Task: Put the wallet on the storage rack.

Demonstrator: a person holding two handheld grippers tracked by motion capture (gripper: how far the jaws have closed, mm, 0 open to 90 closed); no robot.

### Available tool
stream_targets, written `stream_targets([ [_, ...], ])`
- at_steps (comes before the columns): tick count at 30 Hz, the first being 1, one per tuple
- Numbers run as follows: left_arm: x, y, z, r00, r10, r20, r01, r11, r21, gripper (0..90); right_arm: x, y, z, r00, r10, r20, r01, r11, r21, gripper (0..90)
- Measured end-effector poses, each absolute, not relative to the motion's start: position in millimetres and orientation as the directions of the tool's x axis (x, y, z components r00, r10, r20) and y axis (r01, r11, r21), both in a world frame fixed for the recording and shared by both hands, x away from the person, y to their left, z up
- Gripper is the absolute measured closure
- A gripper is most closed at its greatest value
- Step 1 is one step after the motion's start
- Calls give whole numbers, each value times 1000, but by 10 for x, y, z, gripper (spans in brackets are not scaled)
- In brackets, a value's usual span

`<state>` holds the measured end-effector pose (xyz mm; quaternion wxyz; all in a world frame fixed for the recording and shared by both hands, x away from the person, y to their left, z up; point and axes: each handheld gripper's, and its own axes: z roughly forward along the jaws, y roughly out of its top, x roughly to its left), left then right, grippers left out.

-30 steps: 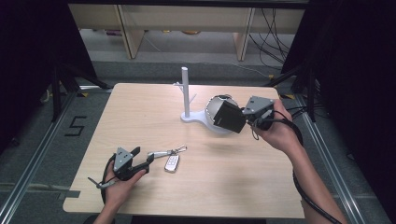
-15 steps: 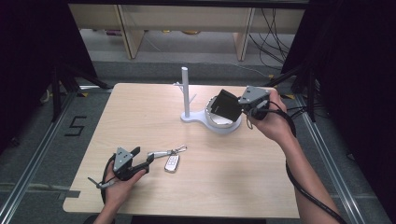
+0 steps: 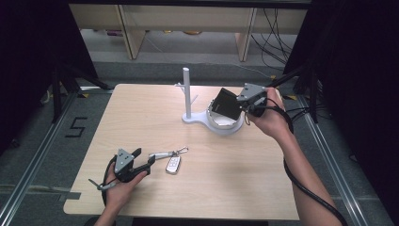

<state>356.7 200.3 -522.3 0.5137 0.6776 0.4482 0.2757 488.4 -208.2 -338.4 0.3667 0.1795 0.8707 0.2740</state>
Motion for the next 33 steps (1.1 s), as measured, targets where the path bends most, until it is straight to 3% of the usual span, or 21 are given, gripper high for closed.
stream_targets([
  [33,3571,1999,-5226,450,889,-84,322,-73,944,335,5177,-2029,-3672,-693,531,-488,198,791,579,800],
])
